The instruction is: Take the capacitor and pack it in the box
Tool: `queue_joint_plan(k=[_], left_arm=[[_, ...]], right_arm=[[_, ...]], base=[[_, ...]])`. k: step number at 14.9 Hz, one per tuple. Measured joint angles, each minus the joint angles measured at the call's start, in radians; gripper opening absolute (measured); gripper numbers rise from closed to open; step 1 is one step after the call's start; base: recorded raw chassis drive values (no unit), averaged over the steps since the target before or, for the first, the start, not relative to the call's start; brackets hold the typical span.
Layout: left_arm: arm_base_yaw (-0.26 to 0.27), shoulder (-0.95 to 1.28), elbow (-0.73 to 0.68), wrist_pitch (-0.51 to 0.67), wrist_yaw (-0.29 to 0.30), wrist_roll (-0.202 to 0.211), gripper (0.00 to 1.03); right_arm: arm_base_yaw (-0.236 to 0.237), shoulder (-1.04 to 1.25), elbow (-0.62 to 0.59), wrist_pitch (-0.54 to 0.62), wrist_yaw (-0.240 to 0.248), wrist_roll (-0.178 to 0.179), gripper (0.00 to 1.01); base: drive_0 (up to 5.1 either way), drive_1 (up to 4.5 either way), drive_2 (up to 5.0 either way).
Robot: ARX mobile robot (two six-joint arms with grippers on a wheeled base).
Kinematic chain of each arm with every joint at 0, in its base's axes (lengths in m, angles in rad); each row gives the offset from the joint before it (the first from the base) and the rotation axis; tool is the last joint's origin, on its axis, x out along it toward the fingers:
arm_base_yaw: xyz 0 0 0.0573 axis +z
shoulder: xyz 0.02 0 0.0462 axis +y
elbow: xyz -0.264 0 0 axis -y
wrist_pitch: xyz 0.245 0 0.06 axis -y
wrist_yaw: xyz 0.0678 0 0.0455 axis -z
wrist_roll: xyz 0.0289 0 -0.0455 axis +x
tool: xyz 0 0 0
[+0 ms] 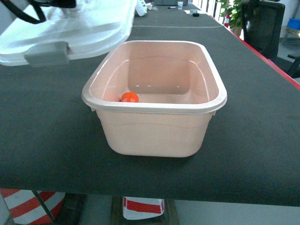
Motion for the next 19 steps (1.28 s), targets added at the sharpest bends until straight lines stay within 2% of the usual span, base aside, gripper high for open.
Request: queue_joint_plan(k=[1, 2, 3, 13, 19], left_arm=[[-0.145, 0.07, 0.125, -0.111, -0.12, -0.021, 0.02], [-0.251, 0.129, 0.171, -0.192, -0.189, -0.019, 0.02], [-0.273, 0.139, 0.172, -0.209, -0.196, -0.023, 0.02], [-0.298, 0.172, 0.201, -0.241, -0.214, -0.047, 0.02], [-0.329, 0.228, 0.238, -0.292, -0.218, -0.084, 0.02]], right_arm=[[0.0, 0.0, 0.0, 0.0, 0.0, 0.0, 0.98], [0.0, 0.0, 0.0, 0.0, 0.0, 0.0, 0.98], [0.0, 0.0, 0.0, 0.0, 0.0, 0.0, 0.98], [0.0, 0.0, 0.0, 0.0, 0.0, 0.0, 0.98], [0.0, 0.0, 0.0, 0.0, 0.0, 0.0, 0.98]], base=[[0.0, 0.0, 0.0], [0.0, 0.0, 0.0], [0.0, 0.0, 0.0], [0.0, 0.0, 0.0], [0.0, 0.0, 0.0]])
